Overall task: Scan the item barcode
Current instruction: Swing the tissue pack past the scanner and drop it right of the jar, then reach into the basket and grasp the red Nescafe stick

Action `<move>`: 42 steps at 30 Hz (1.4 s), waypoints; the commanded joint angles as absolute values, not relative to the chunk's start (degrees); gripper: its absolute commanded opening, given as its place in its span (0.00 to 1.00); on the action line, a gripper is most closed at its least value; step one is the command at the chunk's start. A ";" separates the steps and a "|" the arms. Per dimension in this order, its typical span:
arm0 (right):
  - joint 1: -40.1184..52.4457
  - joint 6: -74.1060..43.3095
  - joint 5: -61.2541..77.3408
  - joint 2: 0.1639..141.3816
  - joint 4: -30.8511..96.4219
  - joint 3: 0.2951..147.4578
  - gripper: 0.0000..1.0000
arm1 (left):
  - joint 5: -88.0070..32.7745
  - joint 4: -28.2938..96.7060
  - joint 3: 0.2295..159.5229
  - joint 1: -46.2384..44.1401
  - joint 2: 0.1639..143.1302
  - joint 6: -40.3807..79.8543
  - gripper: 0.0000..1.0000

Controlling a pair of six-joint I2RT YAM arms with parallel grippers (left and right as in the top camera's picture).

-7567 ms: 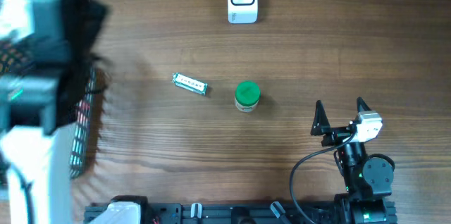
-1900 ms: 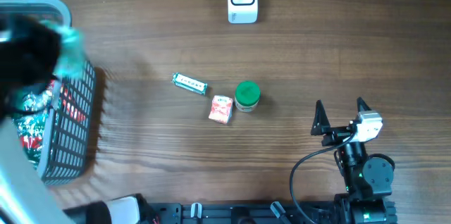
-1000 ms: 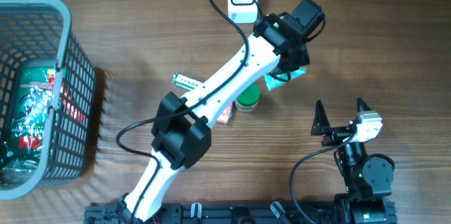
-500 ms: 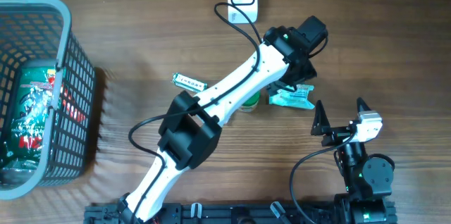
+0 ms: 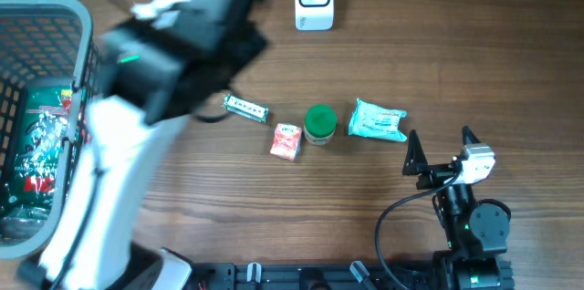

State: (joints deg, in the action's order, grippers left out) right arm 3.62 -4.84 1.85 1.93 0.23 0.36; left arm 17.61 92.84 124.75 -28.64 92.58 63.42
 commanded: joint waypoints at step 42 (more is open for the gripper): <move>3.90 -4.49 1.50 1.67 0.14 0.49 1.00 | 1.74 44.97 69.21 36.62 104.22 30.24 1.00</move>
